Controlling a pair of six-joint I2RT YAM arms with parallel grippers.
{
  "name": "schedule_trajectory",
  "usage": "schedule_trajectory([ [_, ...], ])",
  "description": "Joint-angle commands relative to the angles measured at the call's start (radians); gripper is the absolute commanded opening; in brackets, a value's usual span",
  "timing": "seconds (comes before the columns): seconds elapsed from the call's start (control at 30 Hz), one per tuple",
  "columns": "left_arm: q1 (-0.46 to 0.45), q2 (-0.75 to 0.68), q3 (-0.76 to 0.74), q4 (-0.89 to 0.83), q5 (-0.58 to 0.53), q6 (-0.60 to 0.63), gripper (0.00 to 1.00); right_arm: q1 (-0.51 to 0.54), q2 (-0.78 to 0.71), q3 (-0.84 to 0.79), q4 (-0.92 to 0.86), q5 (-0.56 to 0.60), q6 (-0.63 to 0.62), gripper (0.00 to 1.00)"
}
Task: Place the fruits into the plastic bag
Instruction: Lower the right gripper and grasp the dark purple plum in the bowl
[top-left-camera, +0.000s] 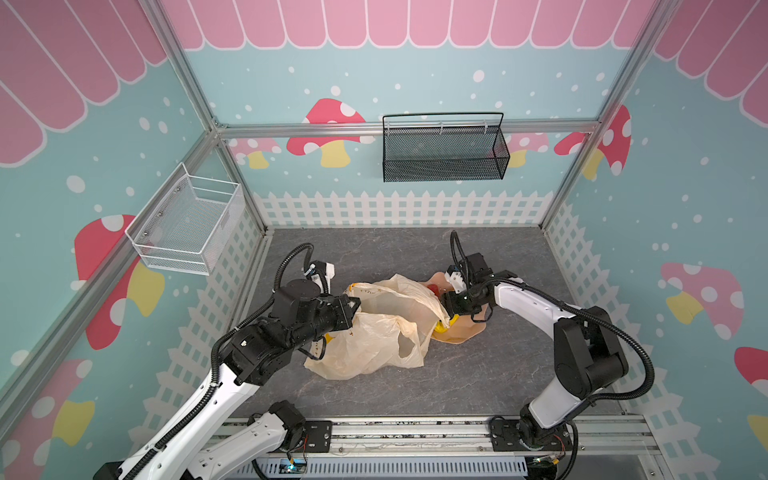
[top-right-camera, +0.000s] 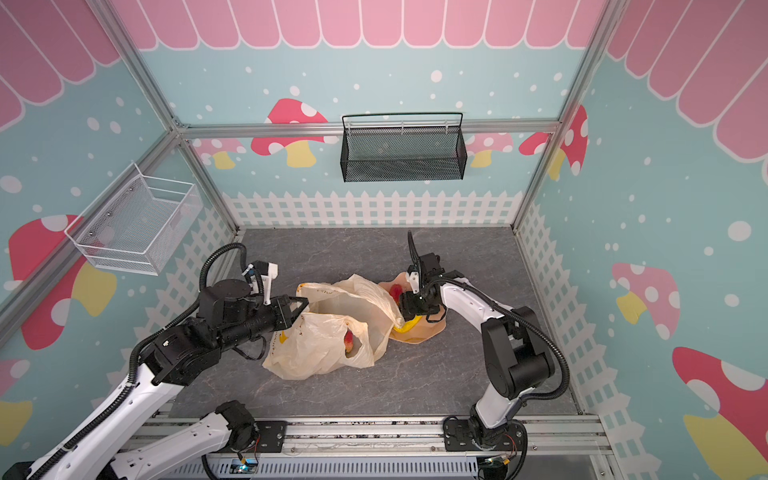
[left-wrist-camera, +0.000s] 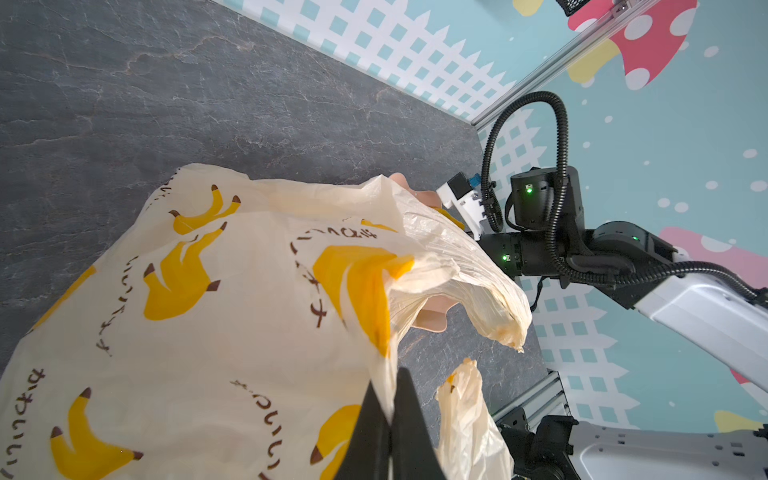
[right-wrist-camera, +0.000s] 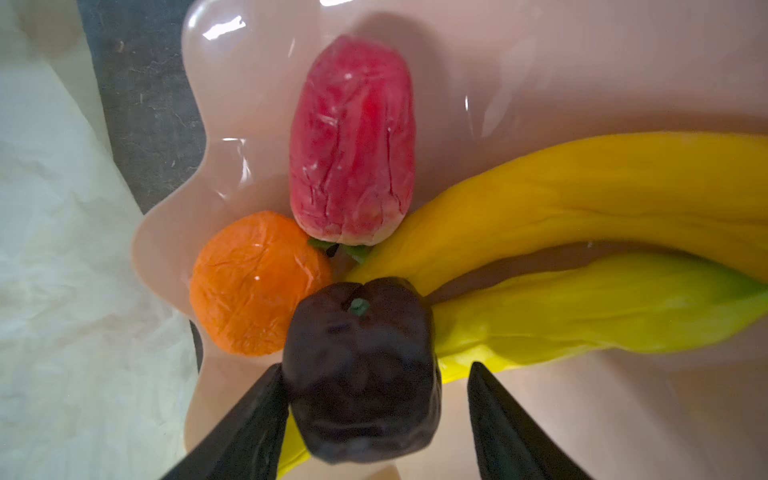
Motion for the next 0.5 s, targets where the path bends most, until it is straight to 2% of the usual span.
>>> schedule_trajectory([
  [0.0,0.007,-0.002,0.008,-0.005,-0.003,-0.008,0.02,0.009,0.02,-0.015,0.022,0.016,-0.021,0.69],
  [0.27,0.007,0.001,0.009,-0.003,-0.005,-0.008,0.02,0.016,0.041,-0.017,0.032,0.032,-0.027,0.61],
  [0.47,0.007,0.003,0.008,-0.001,-0.003,-0.01,0.02,0.018,0.039,-0.01,0.025,0.031,-0.035,0.48],
])
